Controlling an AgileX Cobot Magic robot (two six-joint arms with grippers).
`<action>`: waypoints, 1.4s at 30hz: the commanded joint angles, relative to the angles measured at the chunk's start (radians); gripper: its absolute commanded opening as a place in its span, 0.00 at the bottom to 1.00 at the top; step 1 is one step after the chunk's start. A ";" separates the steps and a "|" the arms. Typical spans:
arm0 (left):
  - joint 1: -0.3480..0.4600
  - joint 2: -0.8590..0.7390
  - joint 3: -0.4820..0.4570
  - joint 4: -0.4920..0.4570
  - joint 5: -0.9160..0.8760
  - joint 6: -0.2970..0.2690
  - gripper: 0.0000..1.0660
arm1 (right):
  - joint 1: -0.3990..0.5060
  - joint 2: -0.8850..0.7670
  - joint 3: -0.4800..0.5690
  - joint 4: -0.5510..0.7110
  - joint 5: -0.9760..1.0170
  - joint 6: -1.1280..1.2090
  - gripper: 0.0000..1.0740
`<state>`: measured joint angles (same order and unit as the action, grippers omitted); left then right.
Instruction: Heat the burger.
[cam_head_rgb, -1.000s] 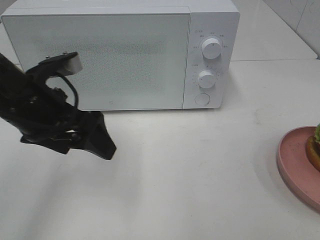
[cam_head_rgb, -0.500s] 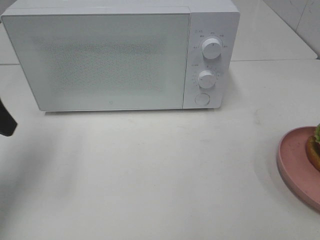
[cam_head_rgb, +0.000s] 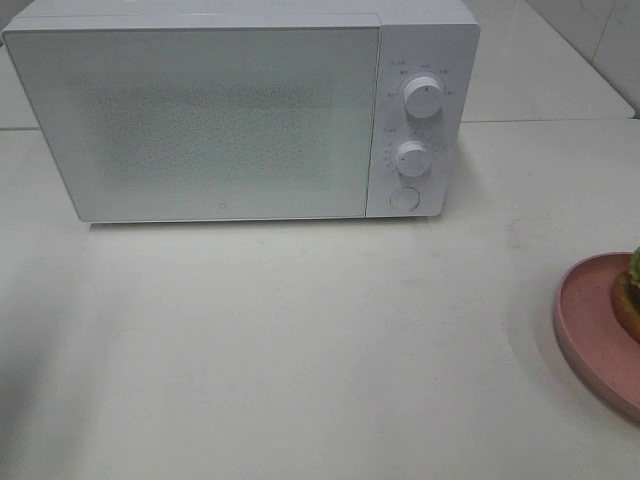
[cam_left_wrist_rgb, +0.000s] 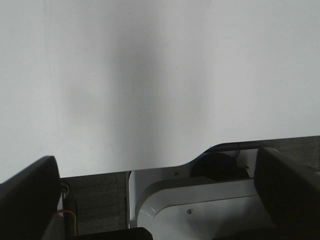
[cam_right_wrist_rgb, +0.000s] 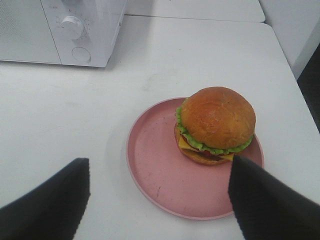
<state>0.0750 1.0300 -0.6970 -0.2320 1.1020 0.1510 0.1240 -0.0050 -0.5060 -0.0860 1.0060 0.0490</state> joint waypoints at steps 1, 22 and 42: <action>0.003 -0.072 0.018 0.019 0.012 -0.022 0.92 | -0.007 -0.030 0.005 0.001 -0.013 -0.011 0.70; -0.009 -0.653 0.153 0.086 0.010 -0.025 0.92 | -0.007 -0.030 0.005 0.001 -0.013 -0.011 0.70; -0.014 -1.064 0.177 0.112 -0.026 -0.023 0.92 | -0.007 -0.030 0.005 0.001 -0.013 -0.011 0.70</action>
<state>0.0670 -0.0030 -0.5210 -0.1230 1.0910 0.1350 0.1240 -0.0050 -0.5060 -0.0860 1.0060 0.0490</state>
